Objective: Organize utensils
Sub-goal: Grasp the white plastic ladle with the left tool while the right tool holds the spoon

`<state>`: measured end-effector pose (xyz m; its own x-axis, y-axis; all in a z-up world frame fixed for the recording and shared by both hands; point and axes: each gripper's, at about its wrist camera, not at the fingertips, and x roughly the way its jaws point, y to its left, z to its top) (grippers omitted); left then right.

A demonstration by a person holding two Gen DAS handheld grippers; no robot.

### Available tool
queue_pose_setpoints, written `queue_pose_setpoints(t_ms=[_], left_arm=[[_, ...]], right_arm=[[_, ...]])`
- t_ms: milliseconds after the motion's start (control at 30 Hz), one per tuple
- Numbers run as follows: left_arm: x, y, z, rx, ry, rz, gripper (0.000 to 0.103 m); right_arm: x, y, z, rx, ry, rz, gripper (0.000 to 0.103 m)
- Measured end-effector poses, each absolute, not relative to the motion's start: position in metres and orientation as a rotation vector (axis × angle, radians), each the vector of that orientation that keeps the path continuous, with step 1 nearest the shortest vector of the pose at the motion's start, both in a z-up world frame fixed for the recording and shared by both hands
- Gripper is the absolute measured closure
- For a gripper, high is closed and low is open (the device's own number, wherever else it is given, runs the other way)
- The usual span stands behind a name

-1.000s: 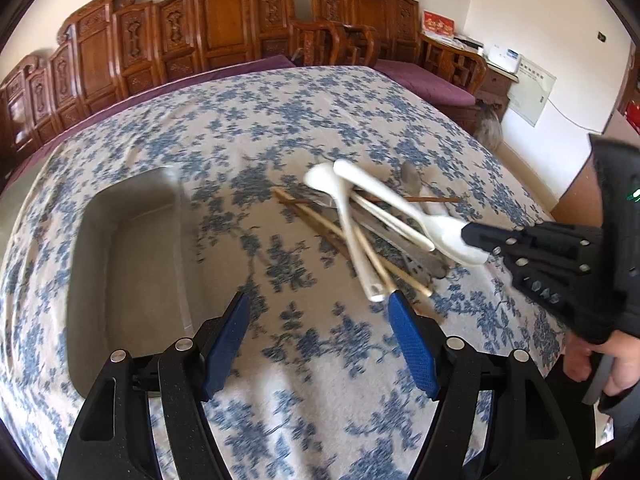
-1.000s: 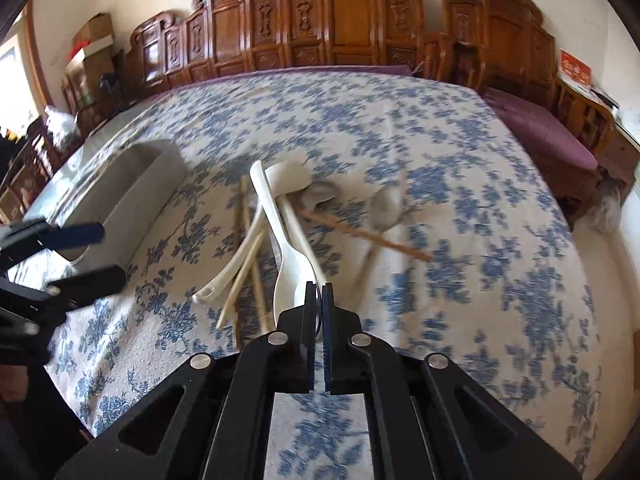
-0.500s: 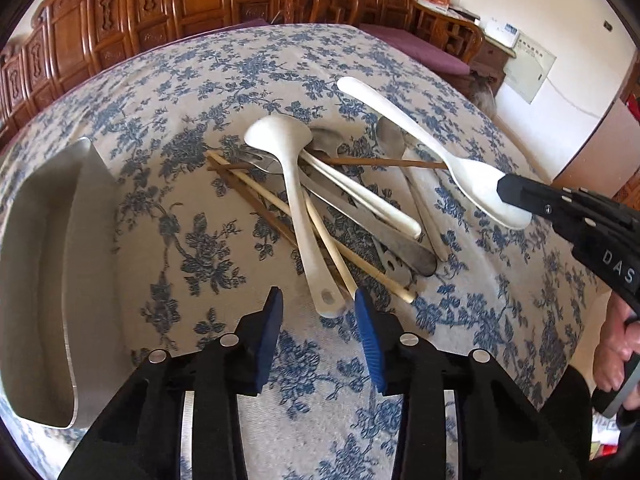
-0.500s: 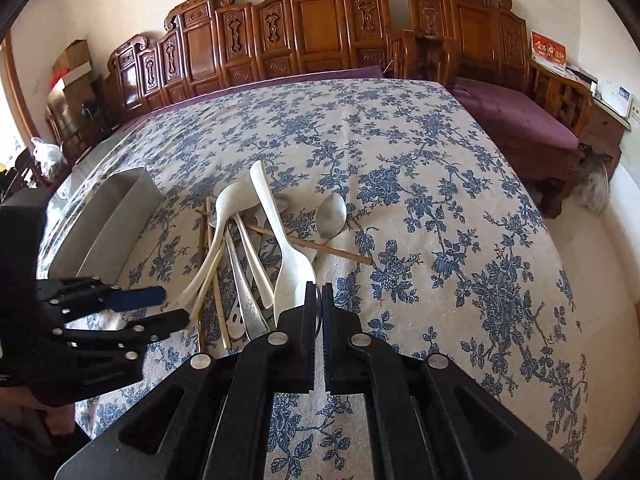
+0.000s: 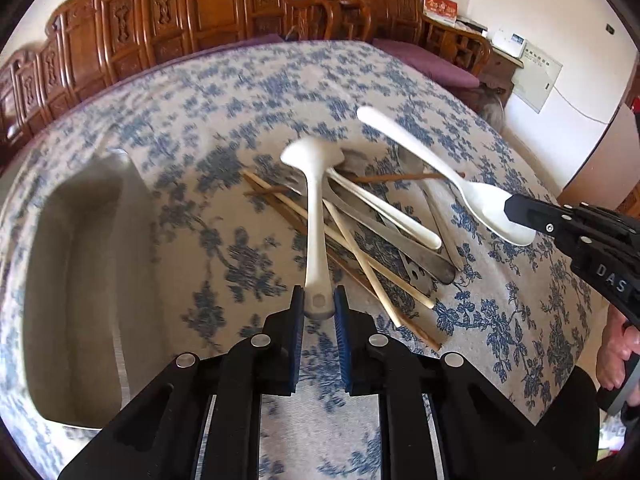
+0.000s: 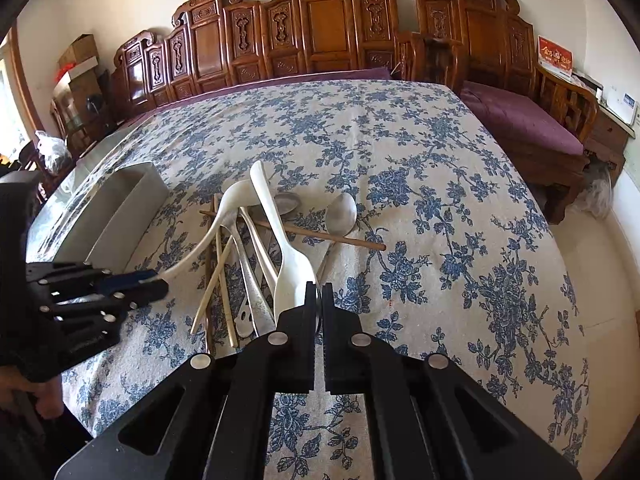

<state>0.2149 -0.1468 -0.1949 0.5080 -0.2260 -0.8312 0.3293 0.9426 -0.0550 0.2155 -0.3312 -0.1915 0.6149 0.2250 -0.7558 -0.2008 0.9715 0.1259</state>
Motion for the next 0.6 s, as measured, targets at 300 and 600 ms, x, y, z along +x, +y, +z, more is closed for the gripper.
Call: queue_pose_setpoints(t_ms=[300,600], left_arm=[[0.203,-0.12,-0.16,0.133,0.882,-0.305,0.09],[0.194,-0.09,-0.125,0.112,0.811,-0.279,0.09]], right_arm=[[0.212,-0.321,-0.179,0.019,0.846,0.254,0.099],[0.205,-0.297,-0.172,-0.002,0.837,0.285,0.099]])
